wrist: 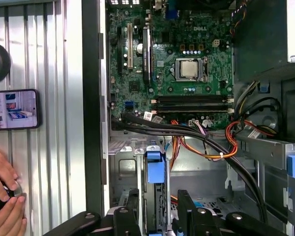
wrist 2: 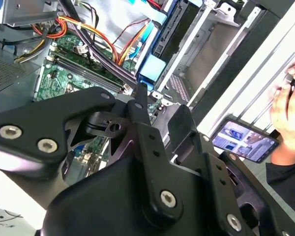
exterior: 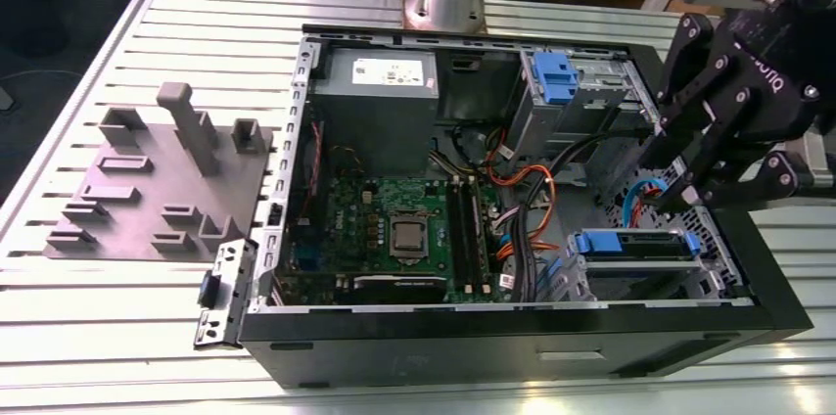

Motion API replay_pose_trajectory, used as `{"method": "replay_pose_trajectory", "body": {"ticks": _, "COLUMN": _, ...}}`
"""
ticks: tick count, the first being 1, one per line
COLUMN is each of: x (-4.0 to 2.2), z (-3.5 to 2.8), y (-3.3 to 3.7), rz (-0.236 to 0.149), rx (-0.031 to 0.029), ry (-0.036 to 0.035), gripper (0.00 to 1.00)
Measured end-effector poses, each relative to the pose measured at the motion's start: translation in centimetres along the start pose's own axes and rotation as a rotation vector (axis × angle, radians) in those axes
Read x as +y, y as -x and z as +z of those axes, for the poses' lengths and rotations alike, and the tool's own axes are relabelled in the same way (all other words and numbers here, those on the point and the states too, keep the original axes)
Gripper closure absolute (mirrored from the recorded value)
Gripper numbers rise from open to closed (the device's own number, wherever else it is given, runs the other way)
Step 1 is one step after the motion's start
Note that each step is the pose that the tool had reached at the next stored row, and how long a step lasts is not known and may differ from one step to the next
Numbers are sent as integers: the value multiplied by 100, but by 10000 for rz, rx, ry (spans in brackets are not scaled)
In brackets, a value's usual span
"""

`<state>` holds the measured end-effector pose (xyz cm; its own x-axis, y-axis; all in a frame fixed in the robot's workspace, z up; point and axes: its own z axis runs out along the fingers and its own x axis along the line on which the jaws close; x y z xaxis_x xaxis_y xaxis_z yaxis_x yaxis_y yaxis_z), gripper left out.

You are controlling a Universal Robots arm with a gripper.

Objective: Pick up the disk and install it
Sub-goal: 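Insert the disk into the insertion slot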

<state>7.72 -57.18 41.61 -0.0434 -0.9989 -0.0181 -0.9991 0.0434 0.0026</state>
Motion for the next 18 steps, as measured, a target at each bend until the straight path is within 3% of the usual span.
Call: {"method": "replay_pose_trajectory", "body": {"ticks": 18, "x": -1, "z": 328, "y": -9, "rz": 0, "rx": -1, "ry": 0, "gripper": 56}}
